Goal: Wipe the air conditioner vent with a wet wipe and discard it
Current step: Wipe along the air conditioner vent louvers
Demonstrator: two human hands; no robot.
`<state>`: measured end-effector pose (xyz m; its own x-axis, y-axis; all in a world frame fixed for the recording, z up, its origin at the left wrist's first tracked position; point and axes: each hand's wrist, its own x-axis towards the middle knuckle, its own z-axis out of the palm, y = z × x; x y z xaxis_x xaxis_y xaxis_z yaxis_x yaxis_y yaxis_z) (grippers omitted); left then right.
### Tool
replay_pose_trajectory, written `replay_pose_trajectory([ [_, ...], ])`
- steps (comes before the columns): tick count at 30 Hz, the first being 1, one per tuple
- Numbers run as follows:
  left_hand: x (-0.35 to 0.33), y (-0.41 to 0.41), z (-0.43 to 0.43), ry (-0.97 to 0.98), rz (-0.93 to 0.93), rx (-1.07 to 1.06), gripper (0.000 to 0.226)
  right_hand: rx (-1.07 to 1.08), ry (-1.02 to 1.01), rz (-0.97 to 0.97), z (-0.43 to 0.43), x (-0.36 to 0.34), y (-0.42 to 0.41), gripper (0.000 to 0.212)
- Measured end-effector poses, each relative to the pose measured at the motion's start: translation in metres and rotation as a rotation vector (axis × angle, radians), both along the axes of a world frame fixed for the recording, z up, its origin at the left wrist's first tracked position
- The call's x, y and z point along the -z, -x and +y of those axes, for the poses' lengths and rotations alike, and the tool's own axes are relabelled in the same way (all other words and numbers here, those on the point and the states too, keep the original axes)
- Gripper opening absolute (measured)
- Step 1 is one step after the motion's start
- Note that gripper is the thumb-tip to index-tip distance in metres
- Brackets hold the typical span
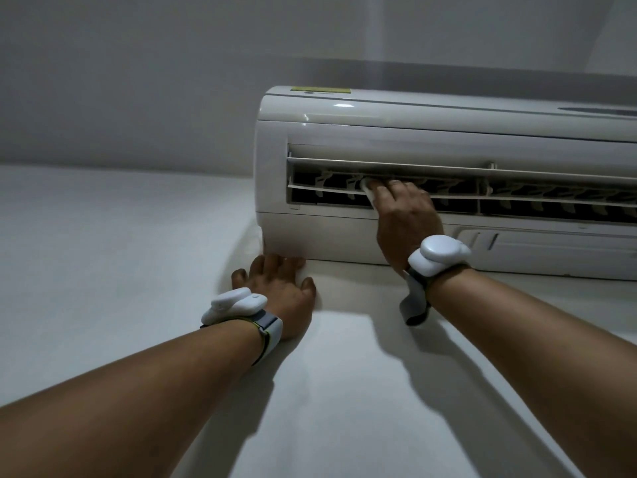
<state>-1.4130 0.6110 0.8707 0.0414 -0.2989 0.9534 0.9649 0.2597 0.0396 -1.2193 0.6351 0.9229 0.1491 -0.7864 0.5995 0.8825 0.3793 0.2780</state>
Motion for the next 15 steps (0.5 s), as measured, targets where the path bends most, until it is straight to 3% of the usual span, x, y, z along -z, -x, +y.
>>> replay_pose_trajectory([
  [11, 0.001, 0.005, 0.0, 0.028, 0.04, -0.006, 0.05, -0.056, -0.139, -0.185, -0.032, 0.0, 0.043, 0.028],
  [15, 0.0, 0.008, 0.001, 0.034, 0.054, -0.032, 0.051, 0.153, -0.252, -0.14, -0.012, 0.012, 0.043, 0.034],
])
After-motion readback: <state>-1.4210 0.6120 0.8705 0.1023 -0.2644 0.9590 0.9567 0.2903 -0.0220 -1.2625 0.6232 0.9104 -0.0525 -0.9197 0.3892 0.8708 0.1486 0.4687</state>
